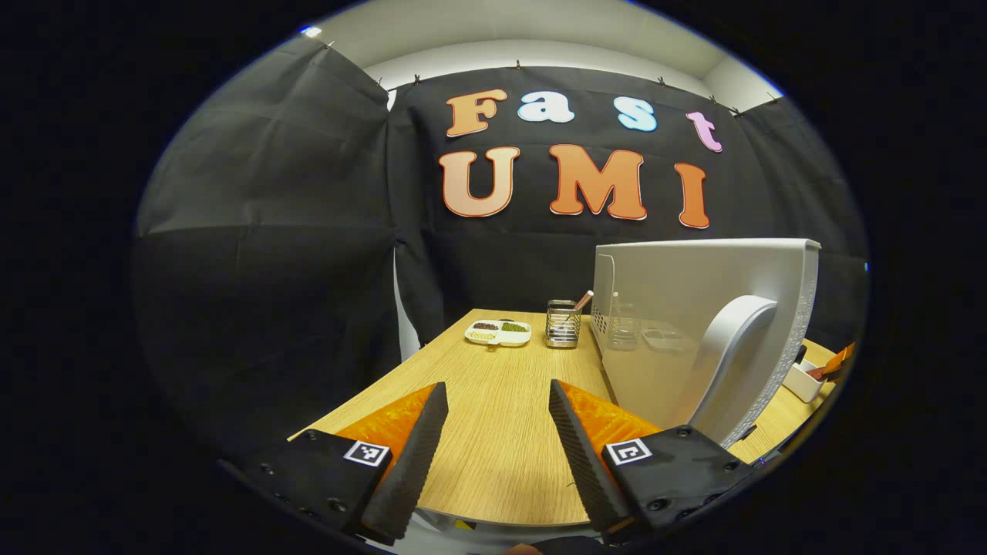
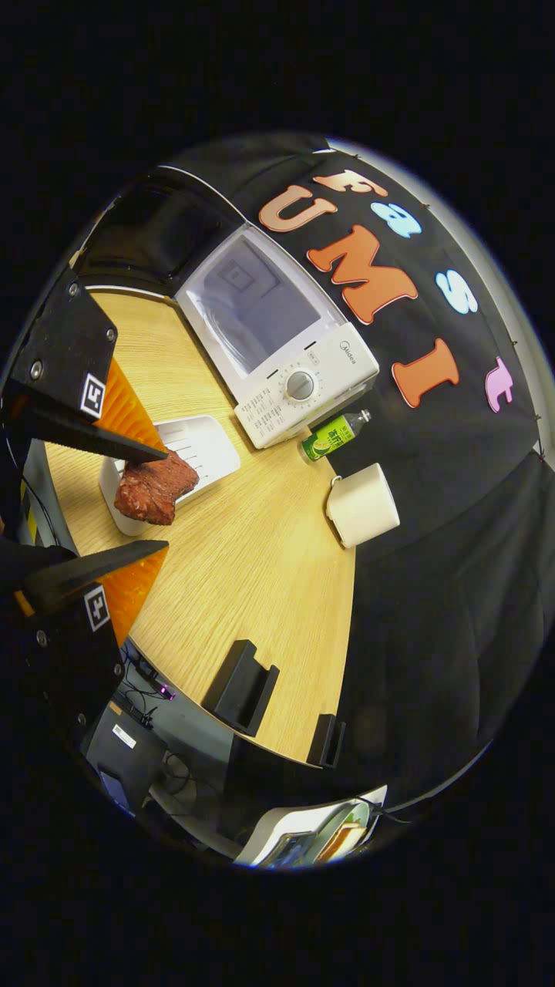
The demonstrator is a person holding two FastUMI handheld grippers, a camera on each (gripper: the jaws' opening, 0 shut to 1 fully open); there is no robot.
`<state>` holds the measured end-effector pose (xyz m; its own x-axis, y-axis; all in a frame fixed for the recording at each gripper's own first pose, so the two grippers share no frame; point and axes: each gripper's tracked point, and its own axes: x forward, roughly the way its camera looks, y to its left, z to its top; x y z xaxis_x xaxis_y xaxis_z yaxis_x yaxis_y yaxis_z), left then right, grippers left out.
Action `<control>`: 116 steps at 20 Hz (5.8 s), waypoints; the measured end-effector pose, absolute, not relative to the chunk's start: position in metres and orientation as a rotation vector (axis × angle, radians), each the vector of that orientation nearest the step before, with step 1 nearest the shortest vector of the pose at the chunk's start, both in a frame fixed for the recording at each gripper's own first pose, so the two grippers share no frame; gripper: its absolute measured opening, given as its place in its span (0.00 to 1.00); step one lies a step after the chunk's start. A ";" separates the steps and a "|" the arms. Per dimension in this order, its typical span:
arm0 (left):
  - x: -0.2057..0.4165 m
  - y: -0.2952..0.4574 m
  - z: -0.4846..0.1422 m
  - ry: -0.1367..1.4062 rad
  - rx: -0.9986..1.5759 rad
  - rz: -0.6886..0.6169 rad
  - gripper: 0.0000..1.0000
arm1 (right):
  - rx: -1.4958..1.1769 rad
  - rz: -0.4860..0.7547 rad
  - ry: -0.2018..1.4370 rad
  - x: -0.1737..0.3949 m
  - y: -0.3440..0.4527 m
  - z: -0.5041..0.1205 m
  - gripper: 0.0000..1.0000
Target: Open the microwave oven with the left hand, put the food in, and close the microwave oven.
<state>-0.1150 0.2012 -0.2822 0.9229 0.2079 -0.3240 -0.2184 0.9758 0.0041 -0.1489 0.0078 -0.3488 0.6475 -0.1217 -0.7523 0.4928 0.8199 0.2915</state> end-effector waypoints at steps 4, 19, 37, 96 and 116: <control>-0.115 0.204 -0.282 0.330 -0.021 0.225 0.87 | 0.498 -0.399 0.776 -0.147 0.007 -0.349 0.45; -0.111 0.209 -0.287 0.345 0.004 0.244 0.84 | 0.311 -0.379 0.656 -0.112 -0.028 -0.335 0.34; -0.105 0.206 -0.293 0.365 0.011 0.230 0.84 | 0.404 -0.331 0.640 -0.113 -0.009 -0.346 0.29; -0.105 0.269 -0.250 0.313 0.121 0.363 0.91 | 0.496 -0.035 0.482 0.110 0.217 -0.291 0.06; -0.104 0.275 -0.254 0.340 0.128 0.386 0.91 | 0.809 -0.244 0.510 0.179 0.238 -0.402 0.06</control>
